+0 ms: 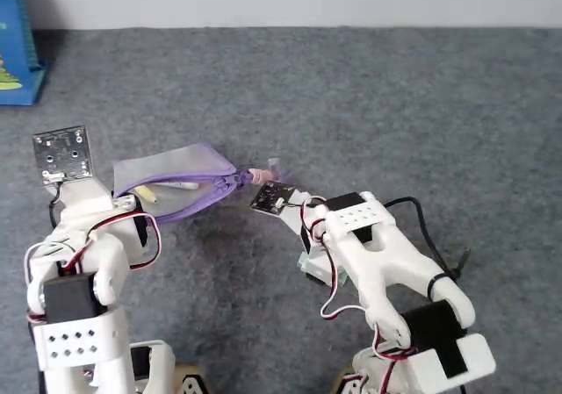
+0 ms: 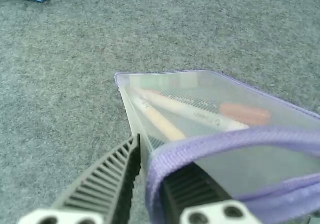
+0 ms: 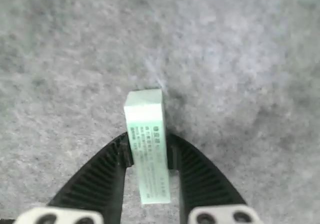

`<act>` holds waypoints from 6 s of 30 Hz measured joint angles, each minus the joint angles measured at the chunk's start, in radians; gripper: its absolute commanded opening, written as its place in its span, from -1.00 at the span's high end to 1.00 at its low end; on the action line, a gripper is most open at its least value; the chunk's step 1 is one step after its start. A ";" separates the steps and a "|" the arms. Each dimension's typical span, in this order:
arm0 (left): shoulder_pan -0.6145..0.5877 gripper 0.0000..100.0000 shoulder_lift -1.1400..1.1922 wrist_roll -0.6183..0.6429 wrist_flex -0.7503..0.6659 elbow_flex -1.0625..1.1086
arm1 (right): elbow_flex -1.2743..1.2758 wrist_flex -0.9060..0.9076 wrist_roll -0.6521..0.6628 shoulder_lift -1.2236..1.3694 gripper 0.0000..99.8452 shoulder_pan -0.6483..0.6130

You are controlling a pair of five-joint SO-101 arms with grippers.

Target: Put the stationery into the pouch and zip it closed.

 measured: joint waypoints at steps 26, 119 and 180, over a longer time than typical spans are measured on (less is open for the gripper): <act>0.000 0.98 0.000 0.000 0.000 0.000 | 0.006 -0.003 -0.118 -0.012 0.56 -0.066; 0.173 0.98 0.000 0.000 0.103 -0.187 | -0.095 -0.344 -0.842 -1.203 0.98 -0.417; 0.173 0.98 0.000 0.000 0.103 -0.178 | 0.420 -0.848 -0.815 -1.188 0.68 -0.502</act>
